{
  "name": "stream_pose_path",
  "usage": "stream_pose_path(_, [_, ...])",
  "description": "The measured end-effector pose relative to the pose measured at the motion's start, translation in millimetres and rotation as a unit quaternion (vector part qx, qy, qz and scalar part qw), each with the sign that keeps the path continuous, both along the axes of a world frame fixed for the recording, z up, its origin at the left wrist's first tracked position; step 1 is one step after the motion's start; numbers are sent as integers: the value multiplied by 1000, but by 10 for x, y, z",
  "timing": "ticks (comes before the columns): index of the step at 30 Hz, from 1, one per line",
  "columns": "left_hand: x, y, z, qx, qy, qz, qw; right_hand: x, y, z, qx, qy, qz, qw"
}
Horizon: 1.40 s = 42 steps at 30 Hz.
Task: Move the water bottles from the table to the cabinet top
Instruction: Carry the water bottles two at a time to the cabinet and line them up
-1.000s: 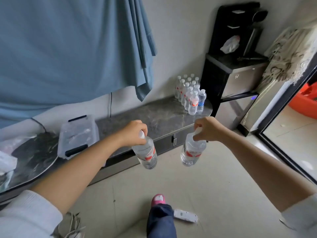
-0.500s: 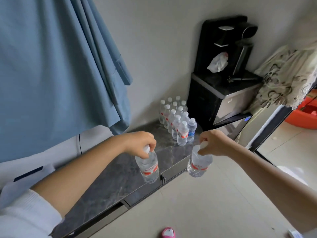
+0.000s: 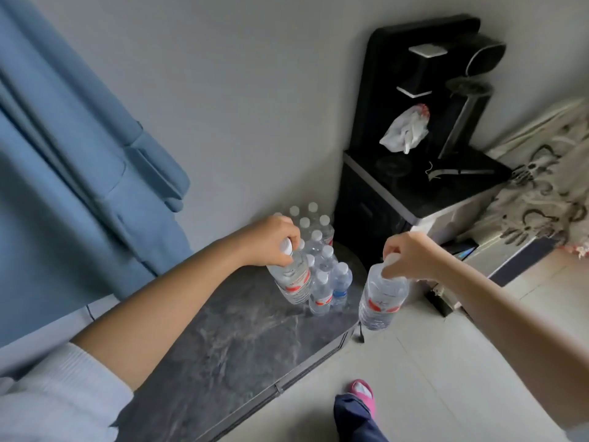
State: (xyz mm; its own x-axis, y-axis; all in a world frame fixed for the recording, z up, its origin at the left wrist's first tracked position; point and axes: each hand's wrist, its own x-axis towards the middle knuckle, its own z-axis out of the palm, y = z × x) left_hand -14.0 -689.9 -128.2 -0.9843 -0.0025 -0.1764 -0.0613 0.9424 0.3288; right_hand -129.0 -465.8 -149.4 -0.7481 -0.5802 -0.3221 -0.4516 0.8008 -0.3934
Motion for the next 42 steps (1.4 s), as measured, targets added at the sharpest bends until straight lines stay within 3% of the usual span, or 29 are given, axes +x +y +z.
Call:
stream_pose_path(9, [-1518,137,-113,33,15,44,998,-1254,-45,-329,56,1,97,994])
stream_pose_path(18, [-2623,61,-923,53,-59,14,997,-1886,-307,-934,71,-32,62,995])
stream_pose_path(27, [-3001,-147,-1797,20,-151,-13,988,-2093,-548,-1517,95,-100,54,989])
stream_pose_path(42, [-3209,-146,-2515,-71,-257,-57,962,-2312,-706,-2143,133,-178,78,972])
